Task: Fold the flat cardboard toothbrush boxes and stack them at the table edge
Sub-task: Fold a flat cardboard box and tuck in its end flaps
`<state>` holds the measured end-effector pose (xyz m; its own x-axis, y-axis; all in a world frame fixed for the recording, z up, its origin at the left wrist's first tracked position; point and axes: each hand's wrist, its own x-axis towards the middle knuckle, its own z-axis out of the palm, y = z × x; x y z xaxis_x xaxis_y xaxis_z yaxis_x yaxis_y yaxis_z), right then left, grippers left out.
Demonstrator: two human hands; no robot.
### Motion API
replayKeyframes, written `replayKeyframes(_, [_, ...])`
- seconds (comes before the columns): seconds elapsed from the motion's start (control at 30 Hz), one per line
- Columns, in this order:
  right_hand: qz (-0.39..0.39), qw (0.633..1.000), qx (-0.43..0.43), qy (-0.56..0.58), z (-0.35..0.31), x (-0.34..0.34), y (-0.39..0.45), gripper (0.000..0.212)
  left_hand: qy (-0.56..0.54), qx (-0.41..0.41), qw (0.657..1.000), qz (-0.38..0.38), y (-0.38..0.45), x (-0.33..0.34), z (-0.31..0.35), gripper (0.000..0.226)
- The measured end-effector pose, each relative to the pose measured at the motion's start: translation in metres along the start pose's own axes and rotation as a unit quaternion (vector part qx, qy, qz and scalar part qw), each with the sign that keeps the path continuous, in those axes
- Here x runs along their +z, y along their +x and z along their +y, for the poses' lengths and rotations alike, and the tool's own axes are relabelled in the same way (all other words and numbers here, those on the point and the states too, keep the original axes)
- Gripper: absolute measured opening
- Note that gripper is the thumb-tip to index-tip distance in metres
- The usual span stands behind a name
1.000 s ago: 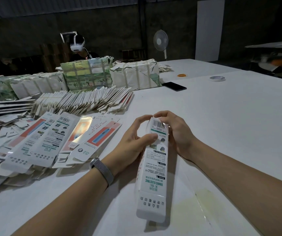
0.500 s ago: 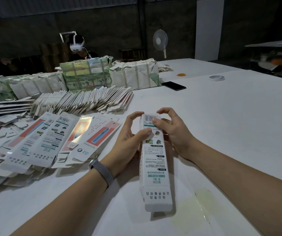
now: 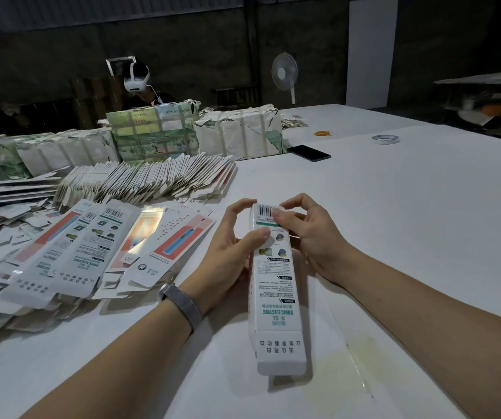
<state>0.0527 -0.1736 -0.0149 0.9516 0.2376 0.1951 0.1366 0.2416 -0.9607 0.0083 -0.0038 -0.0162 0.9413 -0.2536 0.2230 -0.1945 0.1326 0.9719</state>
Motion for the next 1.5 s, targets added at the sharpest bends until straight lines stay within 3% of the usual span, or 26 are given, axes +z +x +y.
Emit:
replayKeyframes(0.4, [-0.006,1.000,0.026,0.009,-0.002,0.002,-0.001,0.011,0.015,0.011,0.999,0.027,0.003,0.003,-0.003,0.048])
replayKeyframes(0.5, [0.016,0.999,0.014,-0.034,-0.003,0.005,-0.005,0.008,0.030,0.014,0.999,0.041,0.004,0.002,-0.004,0.050])
replayKeyframes(0.57, [0.028,0.991,0.006,-0.133,-0.005,0.007,-0.010,0.017,0.052,0.014,0.997,0.060,0.004,0.001,-0.006,0.053])
replayKeyframes(0.63, [0.010,0.974,0.015,-0.228,-0.010,0.006,-0.015,0.044,0.067,0.017,0.995,0.077,0.005,0.000,-0.008,0.056])
replayKeyframes(0.77, [-0.045,0.953,0.039,-0.298,-0.026,0.011,-0.028,0.084,0.096,0.014,0.991,0.089,0.007,-0.001,-0.010,0.059])
replayKeyframes(1.03, [0.016,0.917,0.044,-0.397,-0.045,0.019,-0.069,0.095,0.188,0.047,0.980,0.040,0.005,0.001,-0.010,0.051])
replayKeyframes(1.17, [0.086,0.915,0.042,-0.392,-0.071,-0.024,-0.085,0.079,0.196,0.048,0.978,0.044,0.001,-0.001,-0.006,0.041])
replayKeyframes(1.3, [0.185,0.849,0.046,-0.492,-0.113,-0.118,-0.095,0.056,0.208,0.048,0.977,0.019,-0.002,0.005,-0.007,0.038])
replayKeyframes(1.4, [0.262,0.738,0.077,-0.617,-0.145,-0.199,-0.105,0.044,0.219,0.062,0.974,0.008,-0.002,0.007,-0.008,0.031])
replayKeyframes(1.5, [0.280,0.623,0.158,-0.713,-0.164,-0.266,-0.122,0.038,0.194,0.062,0.979,0.012,0.002,0.003,-0.013,0.026])
